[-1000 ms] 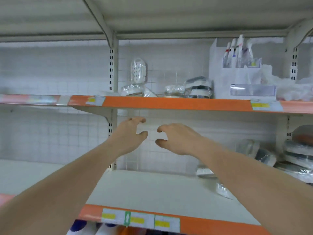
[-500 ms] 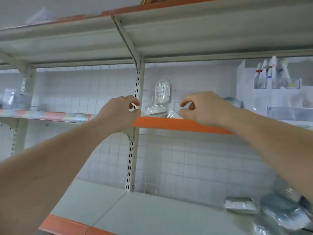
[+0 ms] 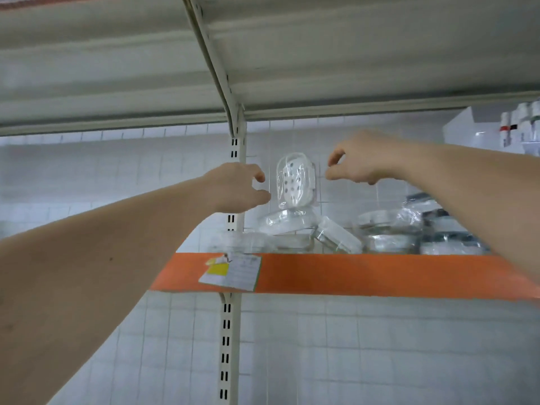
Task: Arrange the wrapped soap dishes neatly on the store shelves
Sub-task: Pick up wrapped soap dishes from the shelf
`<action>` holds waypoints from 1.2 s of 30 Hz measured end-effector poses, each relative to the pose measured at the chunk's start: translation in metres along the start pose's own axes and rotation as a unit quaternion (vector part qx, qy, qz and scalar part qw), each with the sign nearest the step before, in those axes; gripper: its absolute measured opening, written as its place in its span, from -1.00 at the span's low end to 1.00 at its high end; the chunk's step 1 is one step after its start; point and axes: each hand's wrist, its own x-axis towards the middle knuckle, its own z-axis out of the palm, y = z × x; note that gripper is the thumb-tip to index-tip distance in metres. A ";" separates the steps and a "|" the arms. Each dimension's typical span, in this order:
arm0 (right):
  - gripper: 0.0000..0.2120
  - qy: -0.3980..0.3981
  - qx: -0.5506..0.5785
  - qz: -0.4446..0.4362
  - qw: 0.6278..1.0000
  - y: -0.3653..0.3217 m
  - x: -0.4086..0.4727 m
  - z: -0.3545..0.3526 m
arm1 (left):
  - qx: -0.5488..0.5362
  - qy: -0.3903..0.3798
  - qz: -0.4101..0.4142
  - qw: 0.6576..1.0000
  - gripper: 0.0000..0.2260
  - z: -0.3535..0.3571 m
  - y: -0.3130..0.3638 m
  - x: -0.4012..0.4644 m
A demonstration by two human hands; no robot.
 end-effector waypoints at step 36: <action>-0.42 -0.226 0.111 0.091 0.964 0.050 0.119 0.074 | -0.006 -0.132 0.059 0.989 -0.51 0.075 -0.002 0.104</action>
